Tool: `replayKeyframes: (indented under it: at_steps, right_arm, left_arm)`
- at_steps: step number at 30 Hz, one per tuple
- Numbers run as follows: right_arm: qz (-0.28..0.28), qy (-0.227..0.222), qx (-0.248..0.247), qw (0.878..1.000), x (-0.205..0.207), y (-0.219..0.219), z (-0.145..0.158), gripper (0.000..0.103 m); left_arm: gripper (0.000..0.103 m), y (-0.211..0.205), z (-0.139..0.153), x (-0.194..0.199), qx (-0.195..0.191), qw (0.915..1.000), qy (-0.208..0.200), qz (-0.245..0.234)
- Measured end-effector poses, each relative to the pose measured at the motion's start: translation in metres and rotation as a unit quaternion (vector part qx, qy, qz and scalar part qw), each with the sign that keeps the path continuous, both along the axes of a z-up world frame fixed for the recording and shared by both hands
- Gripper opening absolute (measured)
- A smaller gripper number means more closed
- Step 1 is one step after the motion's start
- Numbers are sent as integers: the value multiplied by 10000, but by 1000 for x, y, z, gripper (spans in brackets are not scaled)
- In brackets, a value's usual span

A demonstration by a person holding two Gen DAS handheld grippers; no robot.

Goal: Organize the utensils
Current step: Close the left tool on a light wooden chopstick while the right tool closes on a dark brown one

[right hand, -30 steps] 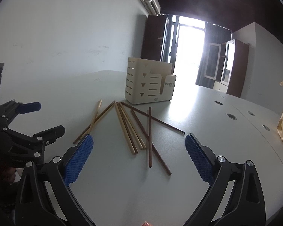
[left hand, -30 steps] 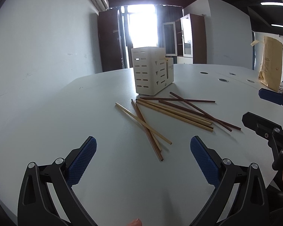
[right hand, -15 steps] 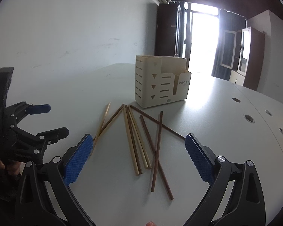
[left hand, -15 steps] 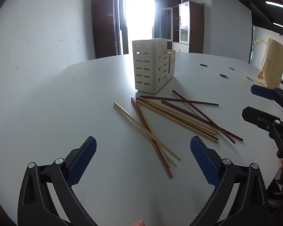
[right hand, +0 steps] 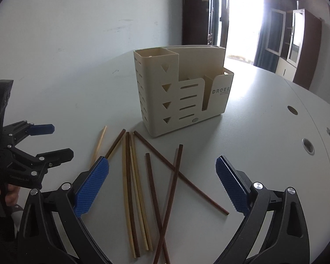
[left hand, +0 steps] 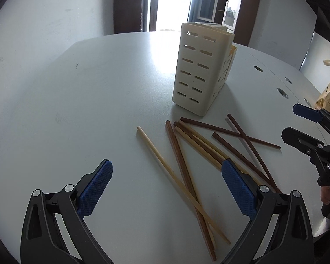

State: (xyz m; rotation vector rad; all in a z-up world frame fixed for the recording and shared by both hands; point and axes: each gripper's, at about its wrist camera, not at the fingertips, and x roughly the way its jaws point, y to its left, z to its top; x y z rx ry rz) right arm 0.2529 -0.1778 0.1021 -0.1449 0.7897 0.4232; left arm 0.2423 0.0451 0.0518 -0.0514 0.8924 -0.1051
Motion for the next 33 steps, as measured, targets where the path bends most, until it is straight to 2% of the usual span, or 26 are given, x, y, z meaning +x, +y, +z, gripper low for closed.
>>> replayKeyframes:
  at_steps: [3, 6, 7, 9, 10, 11, 16, 21, 23, 24, 31, 32, 33]
  right_arm:
    - [60, 284, -477, 9984, 25, 14, -10, 99]
    - [-10, 636, -571, 9963, 51, 18, -23, 98]
    - [-60, 757, -588, 9954, 59, 18, -29, 91]
    - [-188, 1040, -643, 9923, 77, 17, -42, 71]
    - [-258, 1214, -641, 9902, 86, 16, -49, 53]
    - [-303, 1413, -613, 9876, 94, 15, -57, 46]
    - [-413, 1699, -551, 9830, 109, 12, -81, 41]
    - [-301, 1635, -650, 9839, 97, 16, -83, 27]
    - [-274, 1580, -733, 9843, 91, 17, -83, 18]
    - [-252, 1562, -740, 9846, 89, 18, -83, 18]
    - [-209, 1592, -635, 9850, 80, 13, -86, 10]
    - [-205, 1602, -597, 9851, 79, 13, -86, 8]
    - [-204, 1599, -581, 9852, 76, 14, -84, 8]
  left_arm:
    - [94, 7, -11, 34, 100, 9988, 436, 191]
    - [77, 14, -28, 61, 166, 9955, 888, 293]
    - [71, 17, -34, 67, 127, 9941, 1024, 340]
    - [67, 21, -44, 76, -12, 9918, 1212, 405]
    - [66, 21, -48, 79, -20, 9909, 1279, 428]
    - [63, 21, -52, 82, -19, 9904, 1306, 441]
    - [61, 24, -58, 88, -34, 9905, 1250, 570]
    - [50, 21, -59, 84, 138, 9927, 1062, 558]
    - [49, 20, -60, 81, 138, 9936, 992, 531]
    - [48, 20, -59, 80, 123, 9939, 967, 519]
    - [25, 12, -55, 67, -81, 9944, 1022, 266]
    - [18, 13, -55, 67, -104, 9943, 1030, 268]
    - [14, 13, -54, 66, -134, 9942, 1033, 272]
